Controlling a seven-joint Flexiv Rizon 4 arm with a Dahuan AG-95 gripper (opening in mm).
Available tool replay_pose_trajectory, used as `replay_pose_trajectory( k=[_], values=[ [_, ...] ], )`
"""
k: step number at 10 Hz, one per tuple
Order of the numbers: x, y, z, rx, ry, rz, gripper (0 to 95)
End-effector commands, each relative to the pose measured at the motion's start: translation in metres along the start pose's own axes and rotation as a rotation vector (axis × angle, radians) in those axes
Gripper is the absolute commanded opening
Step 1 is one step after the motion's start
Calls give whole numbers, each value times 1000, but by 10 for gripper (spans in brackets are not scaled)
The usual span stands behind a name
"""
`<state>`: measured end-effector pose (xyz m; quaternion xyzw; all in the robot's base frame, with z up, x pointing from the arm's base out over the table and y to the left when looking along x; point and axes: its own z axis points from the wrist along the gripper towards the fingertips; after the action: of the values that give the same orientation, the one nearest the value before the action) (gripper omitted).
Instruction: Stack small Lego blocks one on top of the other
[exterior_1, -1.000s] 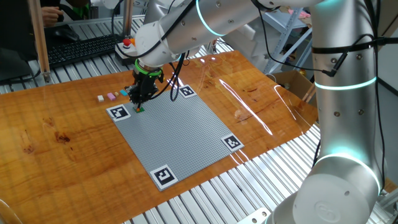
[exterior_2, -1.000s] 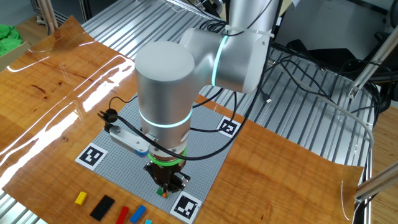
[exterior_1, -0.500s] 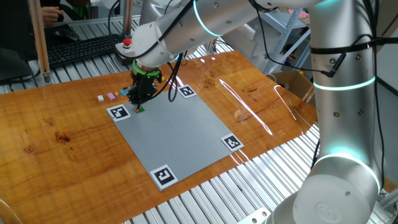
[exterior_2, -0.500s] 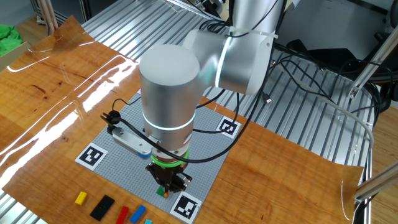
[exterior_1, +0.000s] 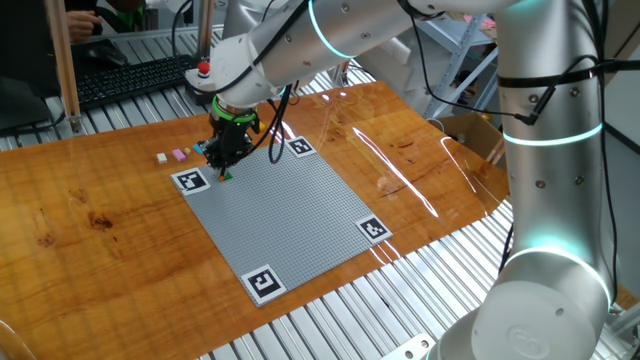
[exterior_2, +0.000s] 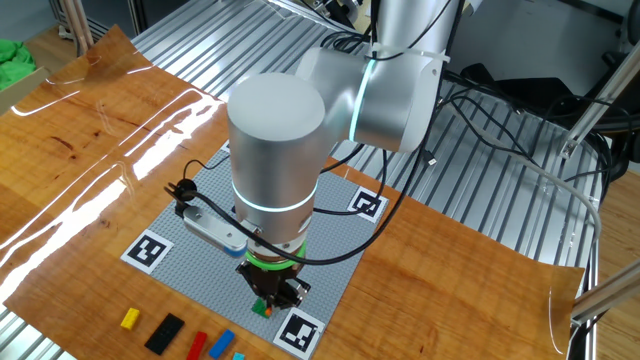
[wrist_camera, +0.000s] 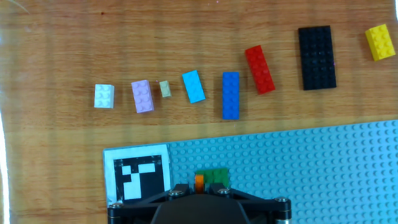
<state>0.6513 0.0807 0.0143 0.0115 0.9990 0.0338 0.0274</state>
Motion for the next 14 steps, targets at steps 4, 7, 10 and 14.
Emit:
replay_pose_trajectory(
  k=[4, 7, 10, 14],
  values=[
    [1, -4, -1, 4, 2, -7, 0],
    [0, -7, -4, 3, 6, -10, 0],
    [1, -10, -2, 2, 4, -18, 0],
    [2, -13, -3, 0, 3, -18, 0]
  ],
)
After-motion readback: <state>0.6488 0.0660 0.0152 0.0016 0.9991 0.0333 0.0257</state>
